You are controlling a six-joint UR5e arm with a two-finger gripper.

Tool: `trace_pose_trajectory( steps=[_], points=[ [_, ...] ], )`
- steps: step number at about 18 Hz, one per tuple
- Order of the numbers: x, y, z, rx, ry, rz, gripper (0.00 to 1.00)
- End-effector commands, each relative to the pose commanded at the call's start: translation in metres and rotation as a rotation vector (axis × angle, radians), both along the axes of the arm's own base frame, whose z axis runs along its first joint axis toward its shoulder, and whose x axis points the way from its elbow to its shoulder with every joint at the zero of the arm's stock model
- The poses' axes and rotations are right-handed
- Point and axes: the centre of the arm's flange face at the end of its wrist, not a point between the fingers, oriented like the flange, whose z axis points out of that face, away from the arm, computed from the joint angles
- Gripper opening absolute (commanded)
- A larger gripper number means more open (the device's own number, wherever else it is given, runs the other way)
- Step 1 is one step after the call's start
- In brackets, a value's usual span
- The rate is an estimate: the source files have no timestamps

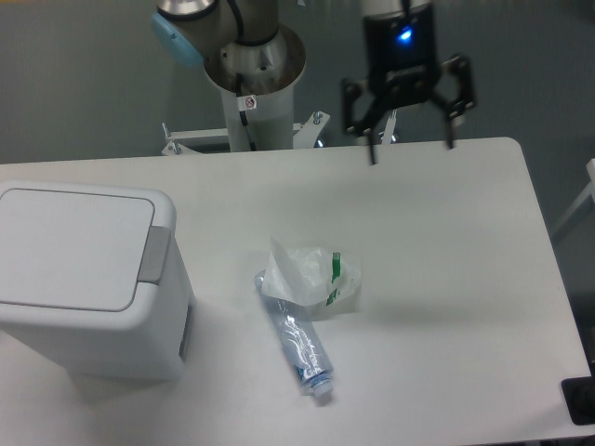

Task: Open the trash can
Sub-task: 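Move the open gripper down toward the table center, then move the open gripper toward the white trash can lid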

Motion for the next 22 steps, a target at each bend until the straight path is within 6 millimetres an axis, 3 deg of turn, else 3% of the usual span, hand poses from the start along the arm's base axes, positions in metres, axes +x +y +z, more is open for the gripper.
trace_pose_trajectory(
  steps=[3,7,14,22],
  points=[
    [0.014,0.025,0.004,0.080,-0.092,0.033,1.00],
    [0.038,0.048,-0.007,0.131,-0.194,-0.011,1.00],
    [0.063,0.085,-0.035,0.118,-0.287,-0.062,1.00],
    [0.078,0.110,-0.058,0.081,-0.316,-0.106,1.00]
  ],
)
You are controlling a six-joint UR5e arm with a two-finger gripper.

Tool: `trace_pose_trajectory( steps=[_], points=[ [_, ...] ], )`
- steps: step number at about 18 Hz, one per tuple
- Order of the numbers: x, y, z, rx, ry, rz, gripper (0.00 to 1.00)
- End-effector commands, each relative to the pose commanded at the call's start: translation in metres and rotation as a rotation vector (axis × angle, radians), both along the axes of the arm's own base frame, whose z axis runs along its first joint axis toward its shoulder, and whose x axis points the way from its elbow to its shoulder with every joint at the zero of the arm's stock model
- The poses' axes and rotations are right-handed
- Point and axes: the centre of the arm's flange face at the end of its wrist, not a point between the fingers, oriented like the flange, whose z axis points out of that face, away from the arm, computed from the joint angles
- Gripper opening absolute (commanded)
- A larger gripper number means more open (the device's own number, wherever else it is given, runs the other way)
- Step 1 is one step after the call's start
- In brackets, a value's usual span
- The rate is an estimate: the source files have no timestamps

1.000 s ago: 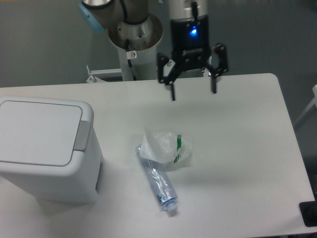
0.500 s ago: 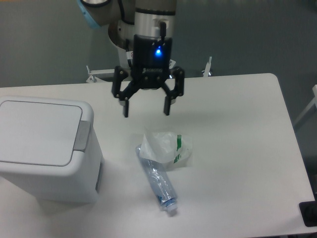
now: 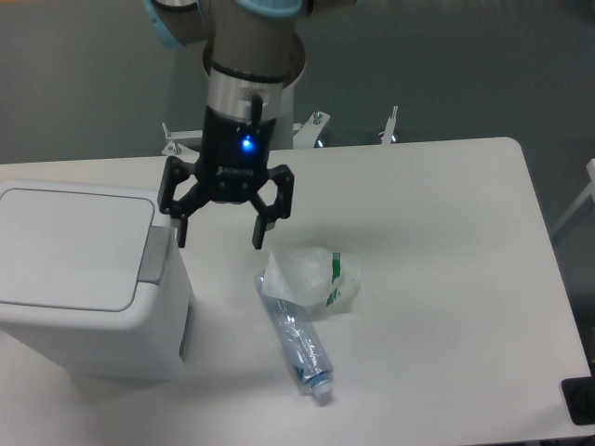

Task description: Open the trash can

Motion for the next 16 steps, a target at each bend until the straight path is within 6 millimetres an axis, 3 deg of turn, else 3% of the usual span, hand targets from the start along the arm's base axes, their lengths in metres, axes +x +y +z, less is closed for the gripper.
trace_pose_trajectory(
  steps=[16],
  points=[
    [0.004,0.011,-0.018,-0.021,-0.019,-0.020,1.00]
  ],
)
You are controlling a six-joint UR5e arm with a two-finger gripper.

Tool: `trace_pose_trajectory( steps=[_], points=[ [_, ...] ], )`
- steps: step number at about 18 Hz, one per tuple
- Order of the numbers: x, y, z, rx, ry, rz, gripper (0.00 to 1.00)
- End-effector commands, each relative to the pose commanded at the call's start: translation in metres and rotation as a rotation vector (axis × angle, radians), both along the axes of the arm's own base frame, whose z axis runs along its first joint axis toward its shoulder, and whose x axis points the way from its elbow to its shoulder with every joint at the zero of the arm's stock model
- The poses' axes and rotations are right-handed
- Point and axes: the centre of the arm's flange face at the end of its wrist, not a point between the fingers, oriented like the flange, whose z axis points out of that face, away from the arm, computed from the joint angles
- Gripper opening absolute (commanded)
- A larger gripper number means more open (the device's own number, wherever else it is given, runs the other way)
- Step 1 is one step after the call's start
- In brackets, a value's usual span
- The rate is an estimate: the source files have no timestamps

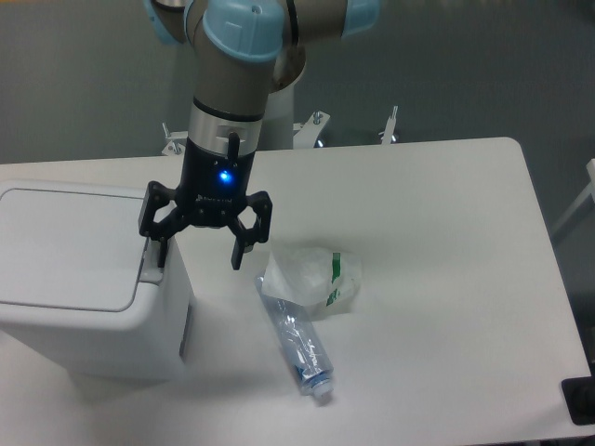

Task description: Open the trash can

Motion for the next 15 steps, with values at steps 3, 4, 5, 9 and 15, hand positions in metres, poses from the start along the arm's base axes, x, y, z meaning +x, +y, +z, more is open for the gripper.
trace_pose_trajectory(
  steps=[3,4,5,9,15],
  points=[
    [-0.001,0.000,0.001,0.001,0.002,0.000,1.00],
    [-0.001,0.000,0.003,0.005,0.006,-0.001,1.00],
    [-0.001,0.000,0.009,0.012,0.015,-0.004,1.00],
    [-0.017,-0.007,0.050,0.084,0.090,0.026,1.00],
    [-0.080,-0.047,0.087,0.120,0.170,0.123,1.00]
  ],
)
